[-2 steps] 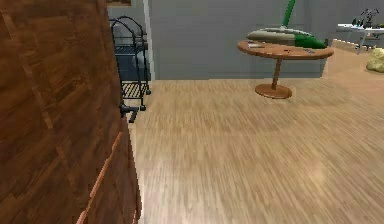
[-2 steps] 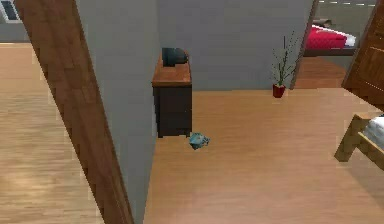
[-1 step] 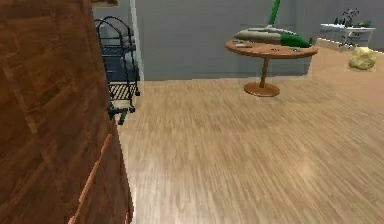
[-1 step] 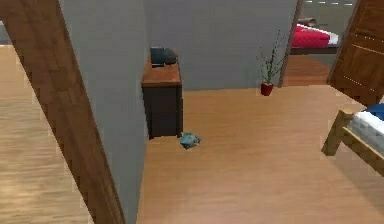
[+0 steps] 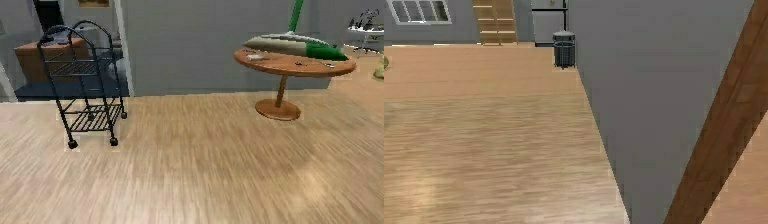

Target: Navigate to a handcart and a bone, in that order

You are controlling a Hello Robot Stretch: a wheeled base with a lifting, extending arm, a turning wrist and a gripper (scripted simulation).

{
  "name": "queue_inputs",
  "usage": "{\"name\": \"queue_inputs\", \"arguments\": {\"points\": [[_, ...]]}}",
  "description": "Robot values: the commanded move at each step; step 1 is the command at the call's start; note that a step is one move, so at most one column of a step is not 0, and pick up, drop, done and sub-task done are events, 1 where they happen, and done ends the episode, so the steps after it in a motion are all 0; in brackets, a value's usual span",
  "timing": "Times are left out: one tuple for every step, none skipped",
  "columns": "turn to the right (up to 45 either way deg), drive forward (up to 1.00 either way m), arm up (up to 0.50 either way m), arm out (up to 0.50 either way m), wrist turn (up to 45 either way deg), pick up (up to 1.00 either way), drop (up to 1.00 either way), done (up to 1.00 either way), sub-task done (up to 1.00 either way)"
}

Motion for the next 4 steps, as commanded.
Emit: {"name": "queue_inputs", "arguments": {"points": [[-3.0, 0.00, 0.00, 0.00, 0.0, 0.00, 0.00, 0.00, 0.00], [45.0, 0.00, 0.00, 0.00, 0.0, 0.00, 0.00, 0.00, 0.00], [36.0, 0.00, 0.00, 0.00, 0.0, 0.00, 0.00, 0.00, 0.00], [0.0, 0.20, 0.00, 0.00, 0.0, 0.00, 0.00, 0.00, 0.00]]}}
